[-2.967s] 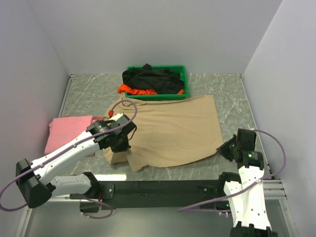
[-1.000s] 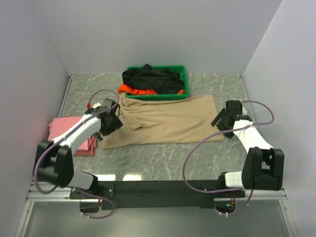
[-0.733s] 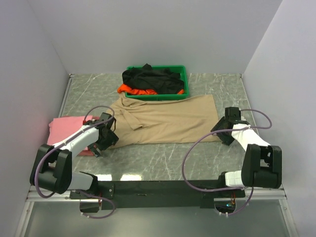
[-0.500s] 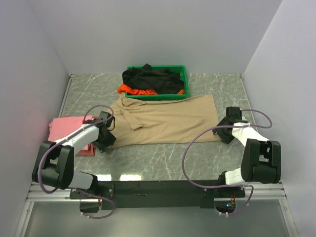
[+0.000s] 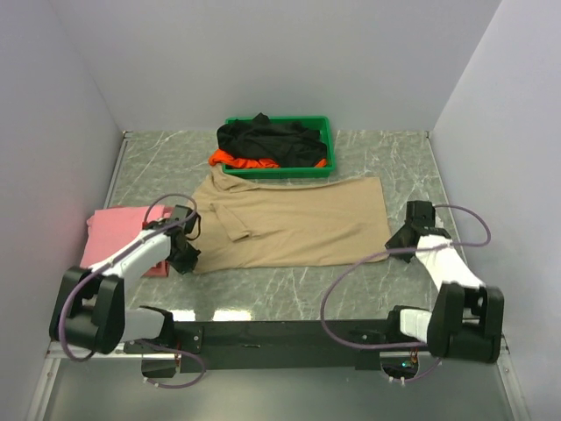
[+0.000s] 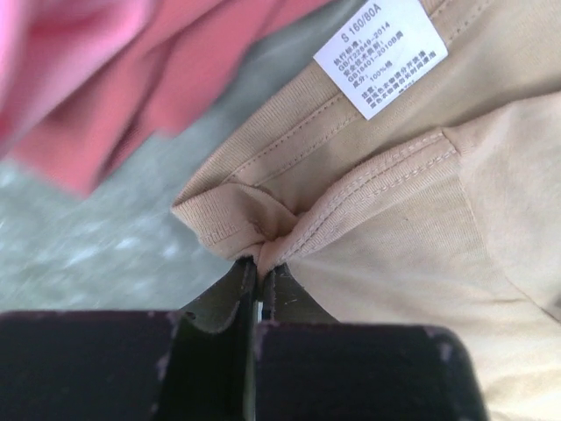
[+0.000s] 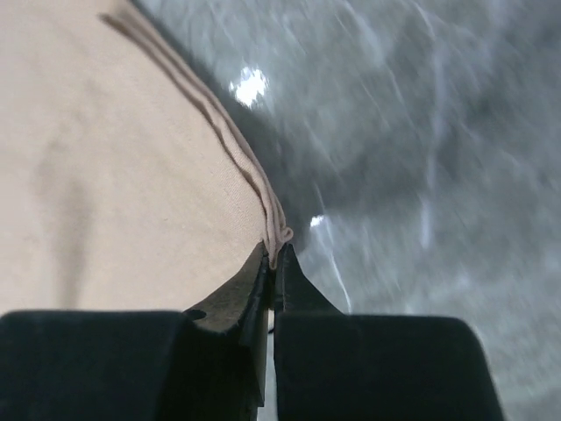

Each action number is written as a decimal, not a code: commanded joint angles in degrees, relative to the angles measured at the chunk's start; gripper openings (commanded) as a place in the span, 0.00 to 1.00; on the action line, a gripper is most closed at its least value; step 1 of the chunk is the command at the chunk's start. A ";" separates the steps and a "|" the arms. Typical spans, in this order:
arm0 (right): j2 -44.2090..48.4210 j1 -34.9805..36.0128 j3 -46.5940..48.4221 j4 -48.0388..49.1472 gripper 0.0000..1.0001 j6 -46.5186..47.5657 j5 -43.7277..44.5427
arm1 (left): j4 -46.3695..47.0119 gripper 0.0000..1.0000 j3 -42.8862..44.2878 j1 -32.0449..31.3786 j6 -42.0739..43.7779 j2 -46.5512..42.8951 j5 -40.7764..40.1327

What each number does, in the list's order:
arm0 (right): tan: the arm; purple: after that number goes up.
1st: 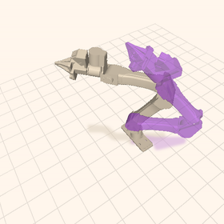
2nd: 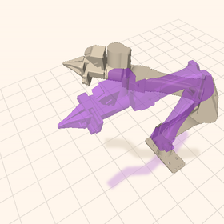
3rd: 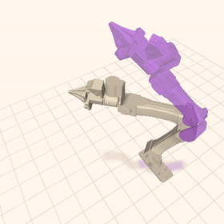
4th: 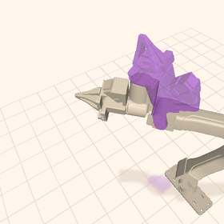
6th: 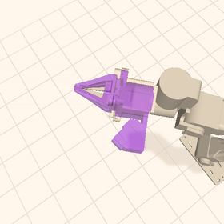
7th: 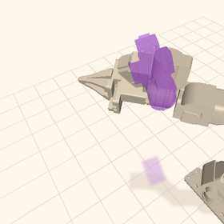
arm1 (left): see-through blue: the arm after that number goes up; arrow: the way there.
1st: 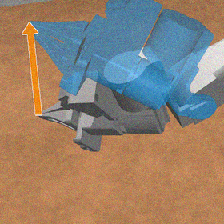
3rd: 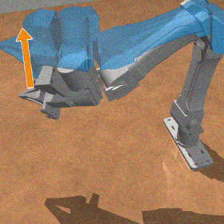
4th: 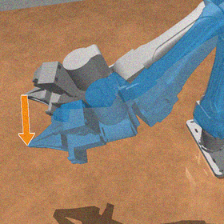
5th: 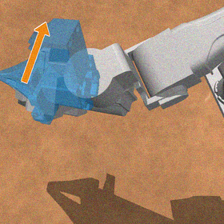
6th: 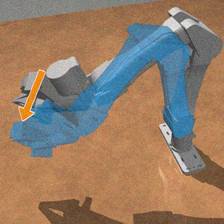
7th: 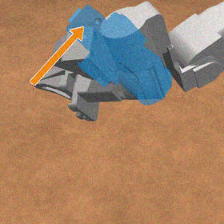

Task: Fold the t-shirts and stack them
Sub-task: Fold the tshirt

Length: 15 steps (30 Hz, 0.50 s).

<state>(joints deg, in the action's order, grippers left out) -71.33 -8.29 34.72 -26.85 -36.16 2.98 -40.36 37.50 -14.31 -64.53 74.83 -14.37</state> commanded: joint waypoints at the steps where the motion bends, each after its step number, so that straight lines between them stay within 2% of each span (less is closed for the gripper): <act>1: 9.00 -0.49 -1.40 -8.10 0.00 -0.31 2.63 | -7.54 0.01 -3.03 0.24 -3.14 -5.30 2.92; 4: 14.63 -0.58 -3.24 -10.94 0.00 -2.23 4.05 | -8.23 0.00 -5.14 0.07 -3.31 -7.67 6.20; 8: 20.60 -0.85 -4.04 -12.96 0.00 -5.58 -0.95 | -14.30 0.01 -4.63 -0.99 -9.81 -10.22 5.32; 13: 26.94 -0.85 -5.27 -18.58 0.00 -9.53 0.71 | -20.53 0.01 -3.14 -1.43 -16.58 -17.95 5.67; 15: 29.31 -0.93 -5.71 -18.41 0.01 -10.68 0.62 | -24.75 0.01 -1.99 -1.43 -18.96 -19.19 2.51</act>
<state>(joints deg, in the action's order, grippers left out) -44.95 -8.80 29.56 -42.19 -43.29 2.74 -56.71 33.10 -15.46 -77.58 57.69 -9.58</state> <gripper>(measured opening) 0.023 0.034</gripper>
